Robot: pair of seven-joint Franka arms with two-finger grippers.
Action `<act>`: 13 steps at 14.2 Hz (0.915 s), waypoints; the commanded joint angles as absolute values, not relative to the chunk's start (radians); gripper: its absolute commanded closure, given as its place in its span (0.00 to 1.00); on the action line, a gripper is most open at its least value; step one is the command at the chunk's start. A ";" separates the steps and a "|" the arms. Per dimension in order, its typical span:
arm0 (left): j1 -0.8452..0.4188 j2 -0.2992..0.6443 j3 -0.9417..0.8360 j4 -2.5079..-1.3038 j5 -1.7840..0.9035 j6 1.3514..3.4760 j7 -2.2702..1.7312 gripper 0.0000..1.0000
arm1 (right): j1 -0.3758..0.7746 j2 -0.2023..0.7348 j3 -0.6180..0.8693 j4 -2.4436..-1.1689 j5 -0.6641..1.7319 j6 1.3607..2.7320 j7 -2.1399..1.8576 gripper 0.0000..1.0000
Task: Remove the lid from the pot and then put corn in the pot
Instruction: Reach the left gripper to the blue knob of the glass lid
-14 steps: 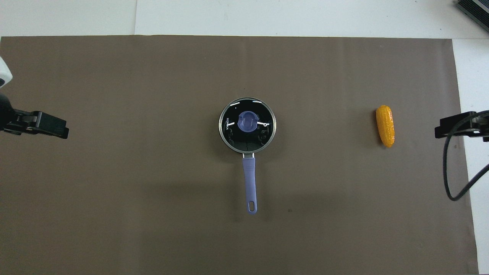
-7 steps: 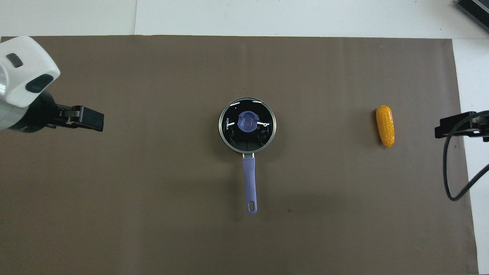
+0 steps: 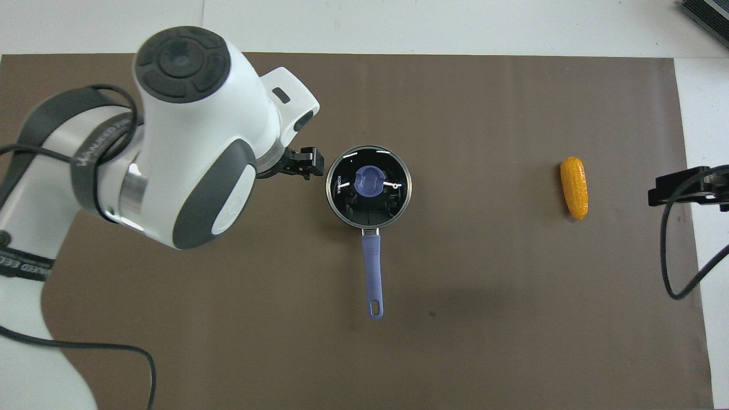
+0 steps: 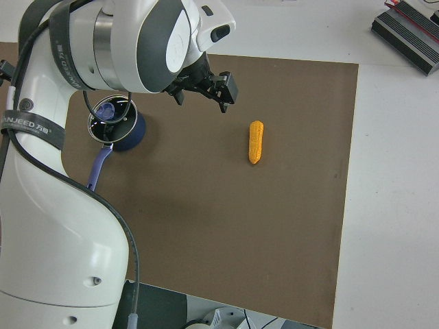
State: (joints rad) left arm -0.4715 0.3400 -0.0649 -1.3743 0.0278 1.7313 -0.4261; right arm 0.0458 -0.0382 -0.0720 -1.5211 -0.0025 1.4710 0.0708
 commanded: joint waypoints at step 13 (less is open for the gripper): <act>-0.660 0.634 -0.040 -1.183 0.097 1.890 -0.667 0.00 | 0.035 -0.052 -0.067 -1.532 0.005 1.470 0.046 0.00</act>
